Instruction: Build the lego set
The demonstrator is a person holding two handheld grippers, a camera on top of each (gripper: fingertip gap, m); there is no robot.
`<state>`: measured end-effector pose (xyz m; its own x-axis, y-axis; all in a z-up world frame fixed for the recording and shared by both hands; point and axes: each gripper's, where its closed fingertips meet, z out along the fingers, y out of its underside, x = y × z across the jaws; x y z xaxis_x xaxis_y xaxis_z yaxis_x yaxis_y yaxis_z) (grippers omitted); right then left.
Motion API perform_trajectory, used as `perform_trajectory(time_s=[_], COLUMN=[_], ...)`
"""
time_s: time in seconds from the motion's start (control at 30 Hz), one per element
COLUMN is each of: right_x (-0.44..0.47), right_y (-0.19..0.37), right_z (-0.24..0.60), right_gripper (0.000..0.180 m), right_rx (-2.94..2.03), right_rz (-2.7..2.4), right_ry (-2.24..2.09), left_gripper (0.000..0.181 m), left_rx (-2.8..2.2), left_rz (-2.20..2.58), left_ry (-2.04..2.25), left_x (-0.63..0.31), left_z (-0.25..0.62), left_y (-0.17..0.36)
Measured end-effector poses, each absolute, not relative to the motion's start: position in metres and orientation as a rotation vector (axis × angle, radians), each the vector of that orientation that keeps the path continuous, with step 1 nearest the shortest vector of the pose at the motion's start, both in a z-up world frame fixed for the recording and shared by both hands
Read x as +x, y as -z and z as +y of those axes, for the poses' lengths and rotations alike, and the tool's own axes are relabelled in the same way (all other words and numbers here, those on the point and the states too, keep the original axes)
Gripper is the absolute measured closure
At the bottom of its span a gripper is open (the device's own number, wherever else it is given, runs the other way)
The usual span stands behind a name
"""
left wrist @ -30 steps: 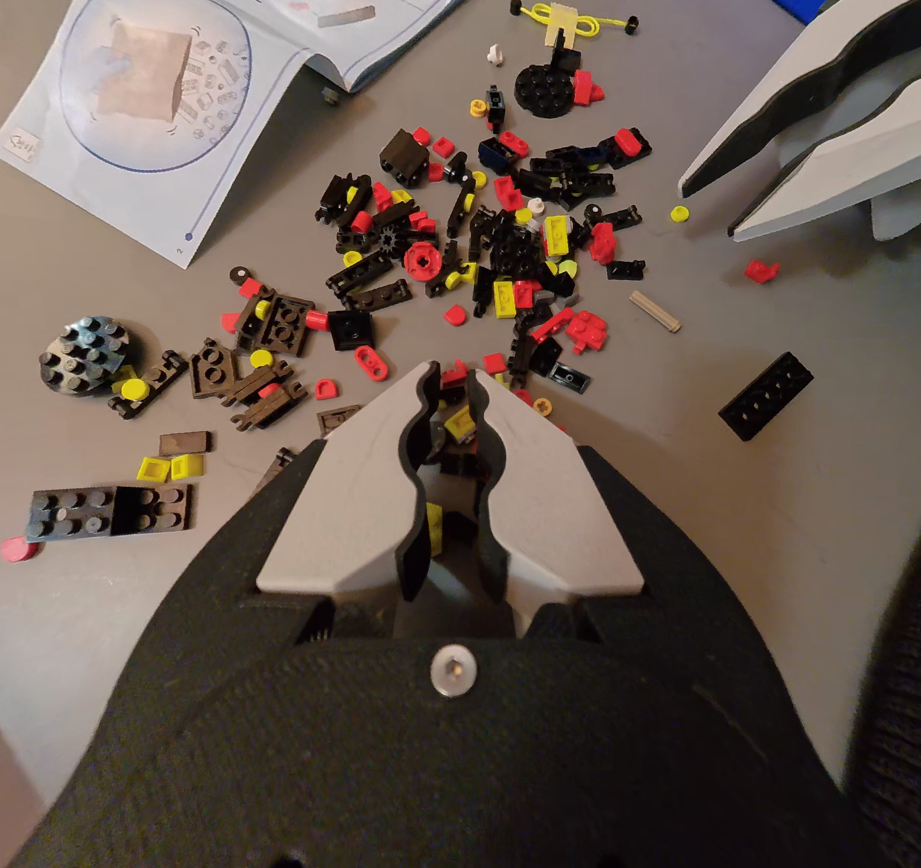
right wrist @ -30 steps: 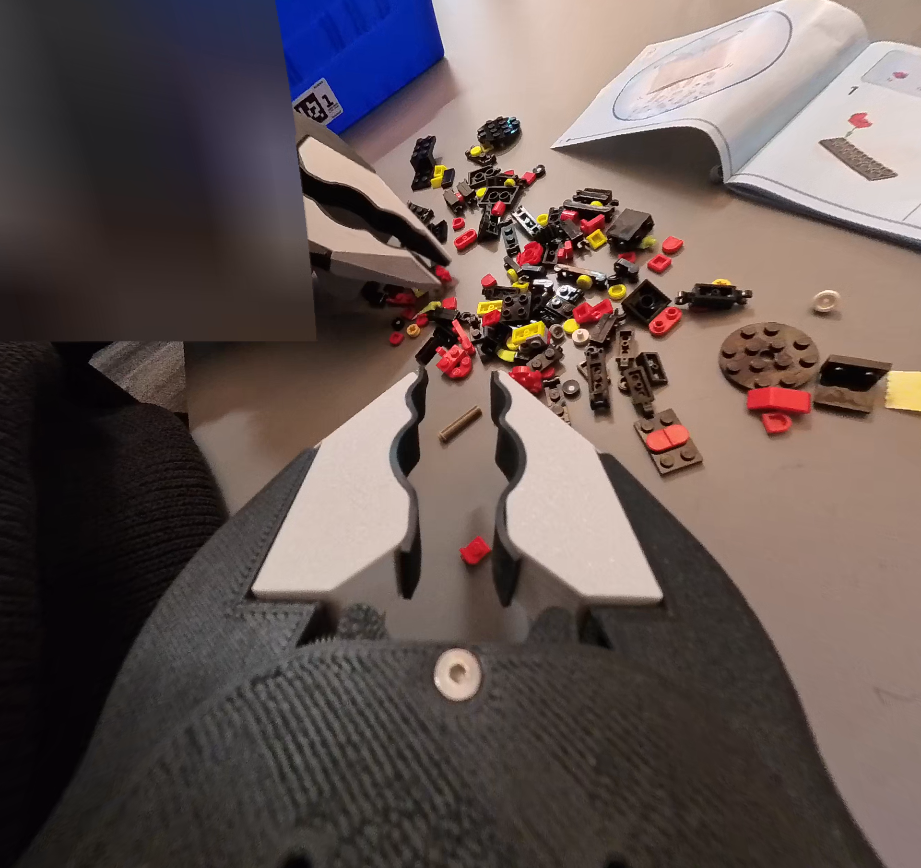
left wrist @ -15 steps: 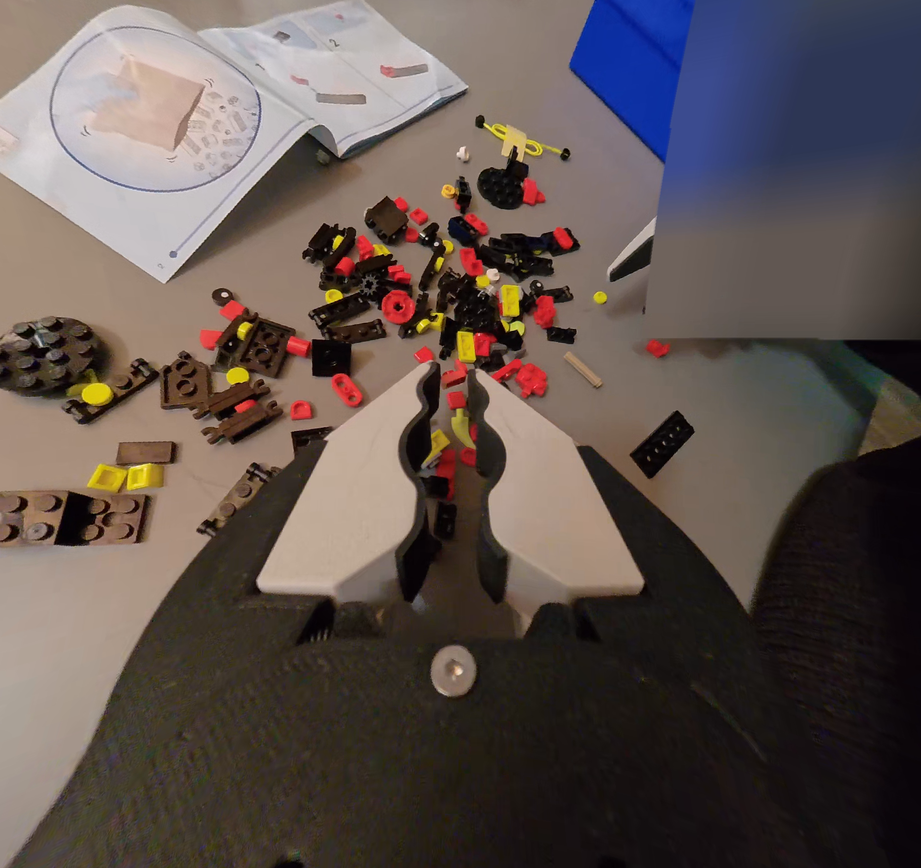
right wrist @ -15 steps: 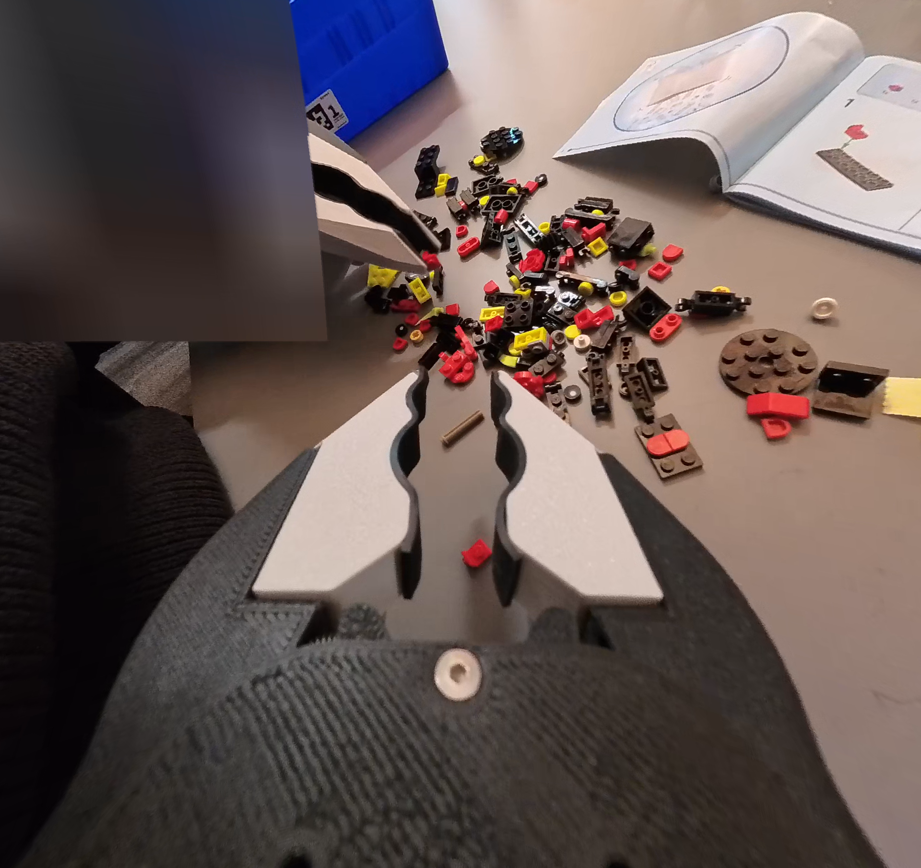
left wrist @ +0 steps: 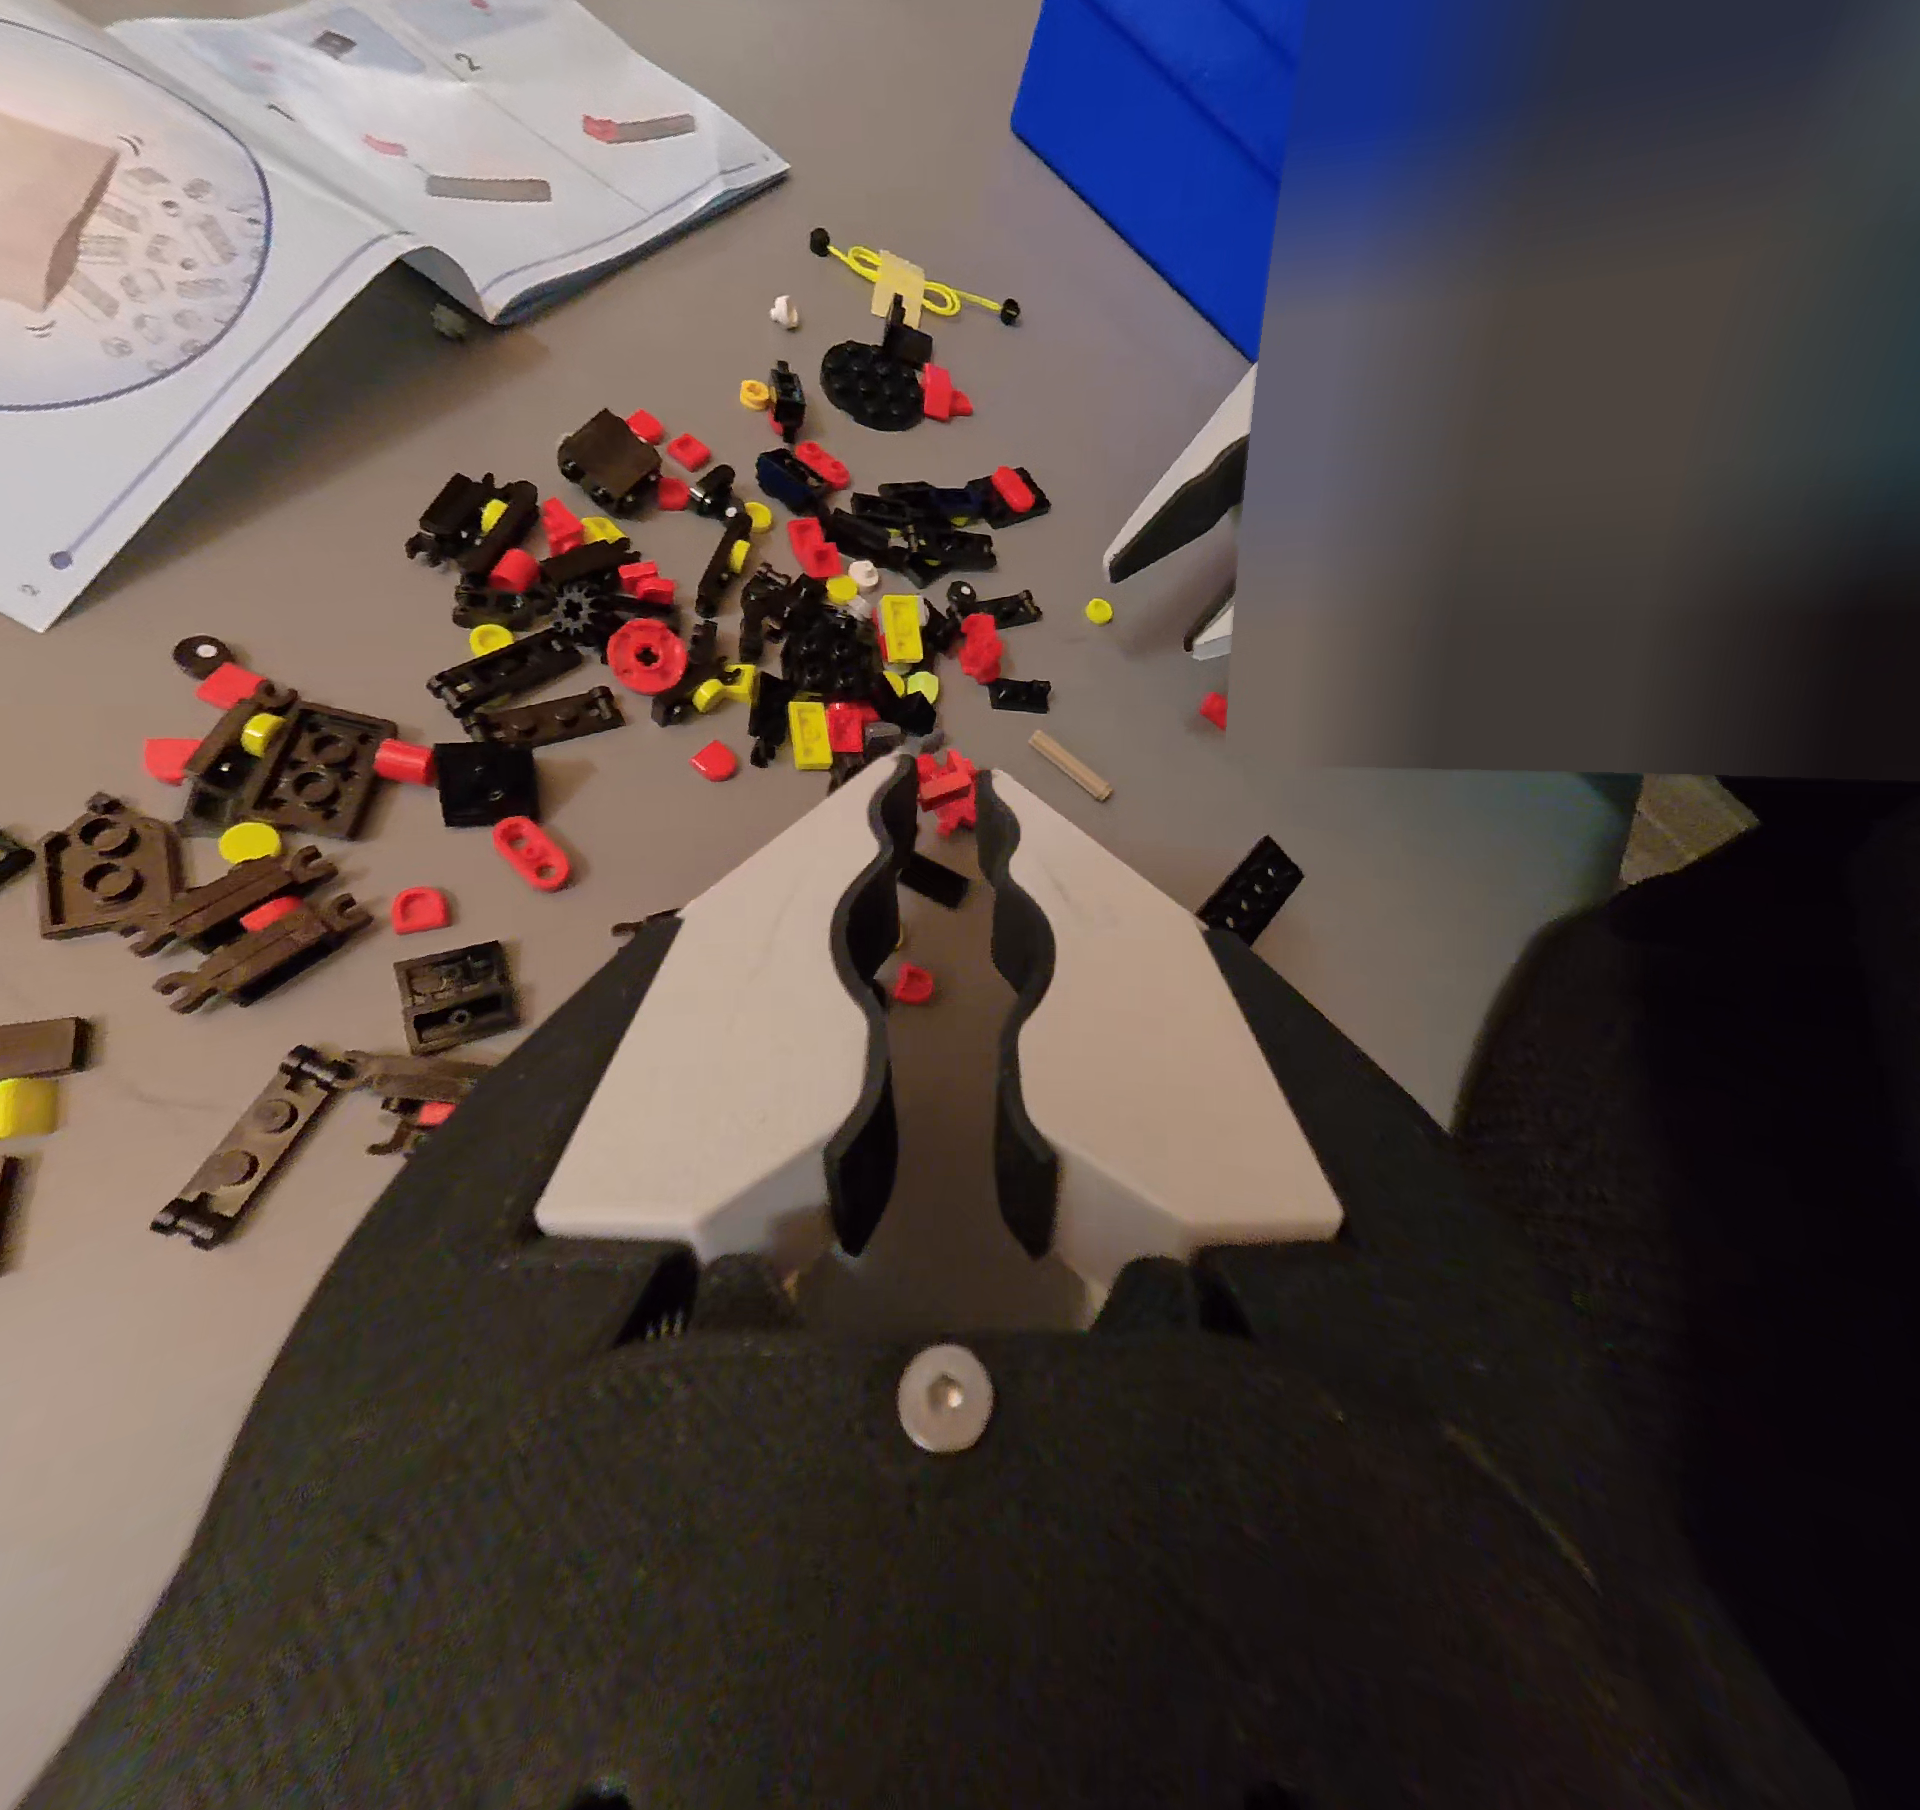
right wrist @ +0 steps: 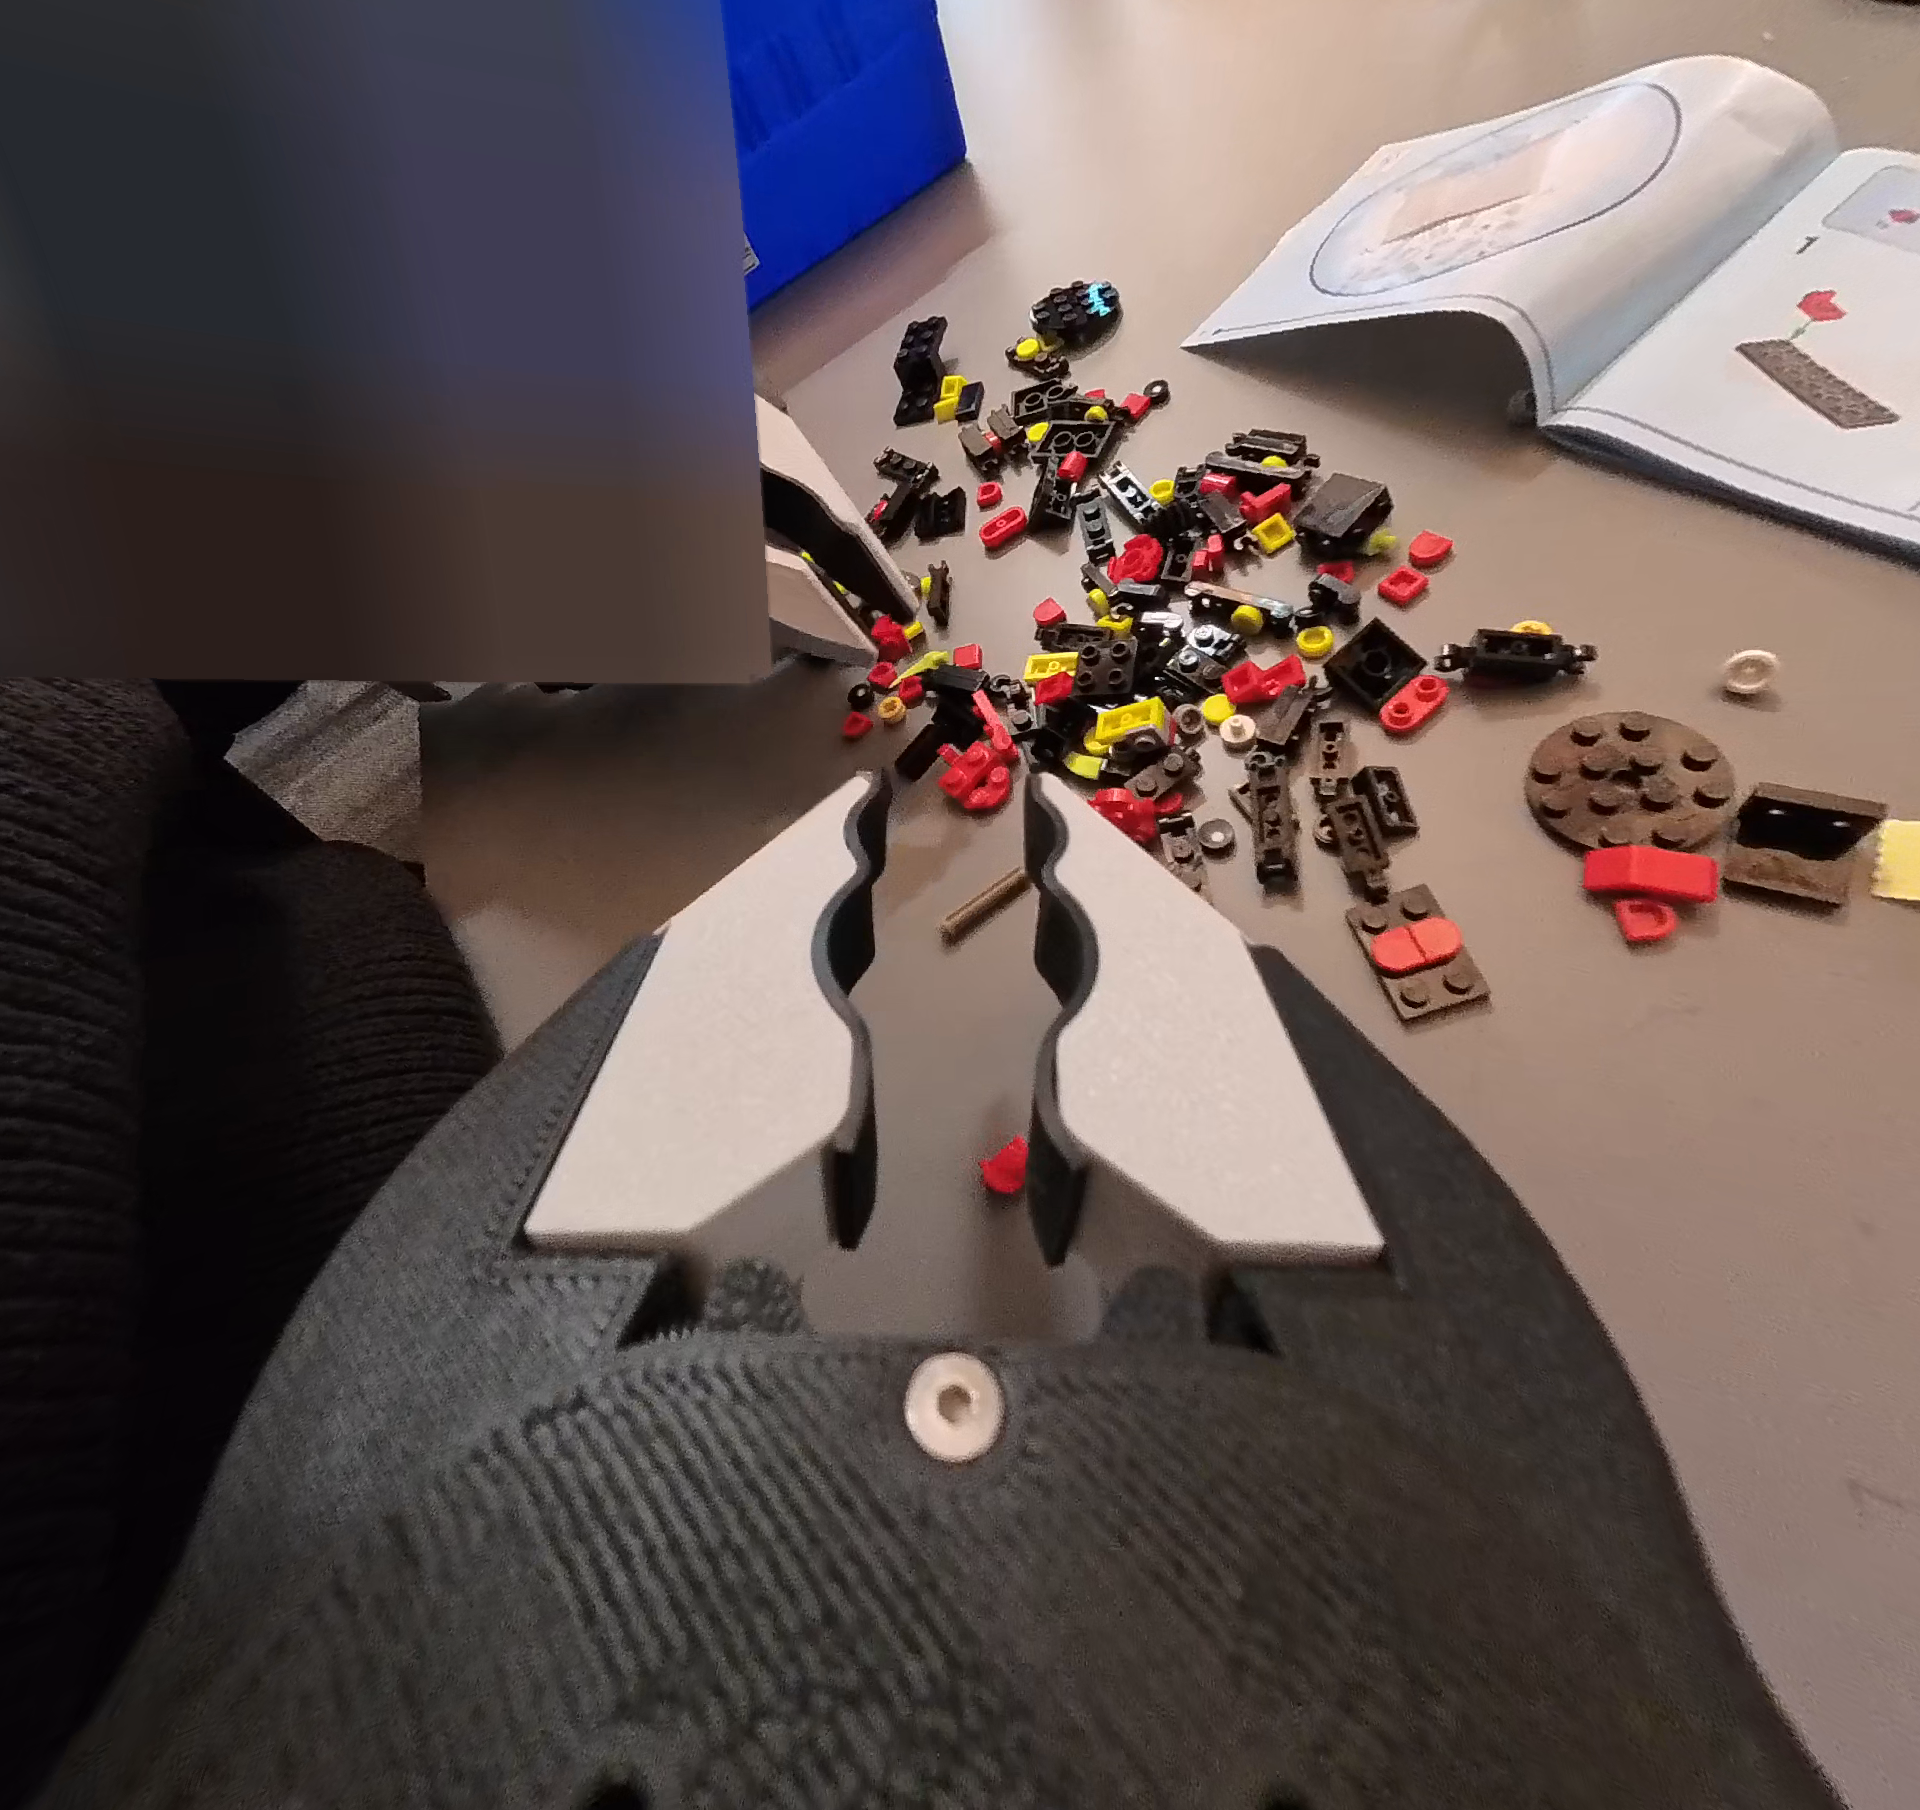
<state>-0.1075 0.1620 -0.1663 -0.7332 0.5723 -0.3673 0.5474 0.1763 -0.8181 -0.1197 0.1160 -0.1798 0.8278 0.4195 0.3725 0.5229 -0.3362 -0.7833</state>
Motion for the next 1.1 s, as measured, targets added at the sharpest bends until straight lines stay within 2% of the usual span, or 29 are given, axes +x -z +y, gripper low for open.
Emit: perform_trajectory(time_s=[0.3, 0.73, 1.1], right_x=[-0.096, -0.086, -0.082], right_y=[0.159, 0.145, 0.140], right_z=[0.148, 0.137, 0.134], right_gripper=[0.152, 0.156, 0.159], right_rx=[-0.970, -0.828, -0.779], right_rz=[-2.439, -2.437, -2.429], right_ry=[-1.673, -1.761, -1.787], left_gripper=[0.172, 0.172, 0.172], left_rx=[-1.895, -1.651, -1.650], left_rz=[-0.717, -0.772, -0.745], left_ry=[0.261, 0.739, 0.814], left_x=[-0.113, -0.090, -0.080], left_z=[0.121, 0.131, 0.134], left_y=[0.170, 0.145, 0.144])
